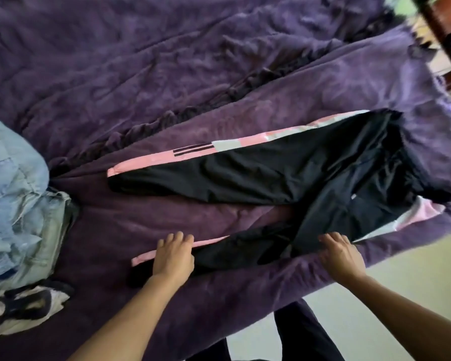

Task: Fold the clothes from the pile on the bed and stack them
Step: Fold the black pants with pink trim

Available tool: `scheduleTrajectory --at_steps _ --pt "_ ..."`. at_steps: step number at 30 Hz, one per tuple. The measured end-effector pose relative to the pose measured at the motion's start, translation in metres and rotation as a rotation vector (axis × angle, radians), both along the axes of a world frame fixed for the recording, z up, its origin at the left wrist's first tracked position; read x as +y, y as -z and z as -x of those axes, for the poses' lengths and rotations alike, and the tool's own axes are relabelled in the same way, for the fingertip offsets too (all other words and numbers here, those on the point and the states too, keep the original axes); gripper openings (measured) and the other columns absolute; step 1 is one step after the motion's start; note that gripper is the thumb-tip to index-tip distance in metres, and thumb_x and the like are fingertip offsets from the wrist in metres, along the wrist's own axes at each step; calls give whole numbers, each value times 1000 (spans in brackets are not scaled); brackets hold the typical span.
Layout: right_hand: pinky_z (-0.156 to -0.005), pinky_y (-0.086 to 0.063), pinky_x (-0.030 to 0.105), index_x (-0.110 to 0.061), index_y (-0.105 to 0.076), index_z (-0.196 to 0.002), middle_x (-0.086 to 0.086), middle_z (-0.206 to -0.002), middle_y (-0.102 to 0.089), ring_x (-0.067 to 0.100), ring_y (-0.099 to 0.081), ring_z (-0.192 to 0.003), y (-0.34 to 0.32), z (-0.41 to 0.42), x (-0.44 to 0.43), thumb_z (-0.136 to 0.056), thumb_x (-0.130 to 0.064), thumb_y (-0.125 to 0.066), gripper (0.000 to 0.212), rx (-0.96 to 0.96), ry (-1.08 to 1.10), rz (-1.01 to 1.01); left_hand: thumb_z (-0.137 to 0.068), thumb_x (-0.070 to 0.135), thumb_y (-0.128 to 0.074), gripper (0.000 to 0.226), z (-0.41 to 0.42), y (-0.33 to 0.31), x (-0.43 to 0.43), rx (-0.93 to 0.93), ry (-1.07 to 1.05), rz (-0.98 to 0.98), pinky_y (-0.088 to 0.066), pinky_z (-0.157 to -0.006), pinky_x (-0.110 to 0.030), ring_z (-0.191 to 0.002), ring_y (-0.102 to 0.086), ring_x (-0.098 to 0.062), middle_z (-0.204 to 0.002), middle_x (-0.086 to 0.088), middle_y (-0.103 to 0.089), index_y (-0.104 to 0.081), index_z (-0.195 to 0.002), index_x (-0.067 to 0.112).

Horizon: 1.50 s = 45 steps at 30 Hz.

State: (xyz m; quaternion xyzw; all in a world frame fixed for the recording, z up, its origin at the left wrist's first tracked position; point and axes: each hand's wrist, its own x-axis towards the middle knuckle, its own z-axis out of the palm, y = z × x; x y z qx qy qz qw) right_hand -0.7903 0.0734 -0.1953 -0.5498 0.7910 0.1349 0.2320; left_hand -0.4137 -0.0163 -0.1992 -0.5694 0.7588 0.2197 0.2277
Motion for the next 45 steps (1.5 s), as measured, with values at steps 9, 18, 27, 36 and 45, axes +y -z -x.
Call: scheduleTrajectory --at_steps 9,18,27,36,45 --pt "-98 -36 38 -24 -47 -139 2 -149 -40 23 -31 -141 32 197 6 -83 -30 -62 58 207 -328 -160 -87 12 -38 28 265 12 82 229 272 -62 -34 -93 -38 -109 -48 -28 -111 -5 -54 -56 -108 19" --pt "-70 -44 40 -21 -56 -106 20 -93 -68 41 -64 -86 40 259 -93 -96 -32 -45 19 -223 -103 255 -89 40 -56 71 339 61 63 -47 34 113 -32 -100 -40 -129 -35 -27 -144 -7 -34 -22 -148 22" --pt "-57 -43 35 -21 -55 -92 7 -80 -68 34 -66 -72 18 269 -90 -87 -40 -43 22 -227 -383 448 -72 -4 -58 18 298 37 10 62 -190 188 -44 -62 -40 -82 -63 -38 -85 -13 -65 -59 -84 9" --pt "-69 -47 31 -27 -59 -99 -7 -105 -60 16 -60 -104 26 250 -8 -92 -43 -44 23 19 -615 -153 -80 6 -48 51 261 28 136 17 -166 -48 -38 -95 -33 -115 -45 -22 -121 2 -52 -52 -127 24" --pt "-75 -49 35 -25 -65 -107 -2 -107 -64 22 -58 -106 9 61 -58 -87 -27 -54 23 -262 -703 53 -75 11 -63 55 101 0 113 -163 -426 179 -40 -93 -43 -117 -43 -33 -128 -11 -48 -54 -129 17"
